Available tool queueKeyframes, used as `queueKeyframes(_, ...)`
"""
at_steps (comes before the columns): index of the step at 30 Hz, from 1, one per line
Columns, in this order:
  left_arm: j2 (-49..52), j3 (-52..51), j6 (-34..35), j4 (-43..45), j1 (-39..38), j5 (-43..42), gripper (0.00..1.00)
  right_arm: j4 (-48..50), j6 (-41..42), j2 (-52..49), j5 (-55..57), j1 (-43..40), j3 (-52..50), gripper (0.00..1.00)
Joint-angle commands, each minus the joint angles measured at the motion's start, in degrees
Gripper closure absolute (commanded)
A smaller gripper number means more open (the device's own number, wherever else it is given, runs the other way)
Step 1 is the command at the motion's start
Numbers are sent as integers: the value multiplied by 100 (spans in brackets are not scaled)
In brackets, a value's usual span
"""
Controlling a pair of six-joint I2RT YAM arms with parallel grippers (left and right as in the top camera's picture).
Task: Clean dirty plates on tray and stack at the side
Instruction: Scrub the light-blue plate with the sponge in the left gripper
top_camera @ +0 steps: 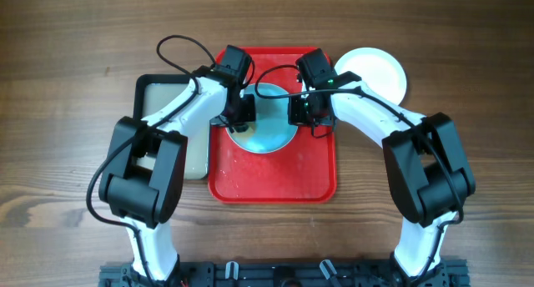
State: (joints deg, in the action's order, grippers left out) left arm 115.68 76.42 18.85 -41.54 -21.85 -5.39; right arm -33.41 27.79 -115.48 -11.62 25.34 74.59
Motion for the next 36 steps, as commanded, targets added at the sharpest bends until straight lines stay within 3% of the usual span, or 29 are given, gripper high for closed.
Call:
queueKeyframes(1, 748, -260, 109, 131, -339, -590, 96, 7, -162, 20, -138, 181, -26, 96)
queueKeyframes(9, 750, -260, -216, 387, -463, -2592, 96, 39, -227, 20, -214, 181, -26, 96)
queueKeyframes(17, 608, -151, -442, 361, -400, -2992, 96, 39, -227, 20, -208, 179, -26, 96)
queueKeyframes(20, -262, 7, -514, 146, -162, -2197, 96, 35, -227, 20, -208, 179, -26, 96)
queueKeyframes(22, -1021, 9, -514, -136, 70, -1126, 96, 35, -225, 20, -210, 179, -26, 95)
queueKeyframes(25, -1604, 9, -516, -345, 345, -439, 96, 35, -225, 20, -210, 179, -26, 95)
queueKeyframes(36, -1388, -17, -514, -354, 610, -374, 96, 37, -227, 20, -210, 181, -26, 95)
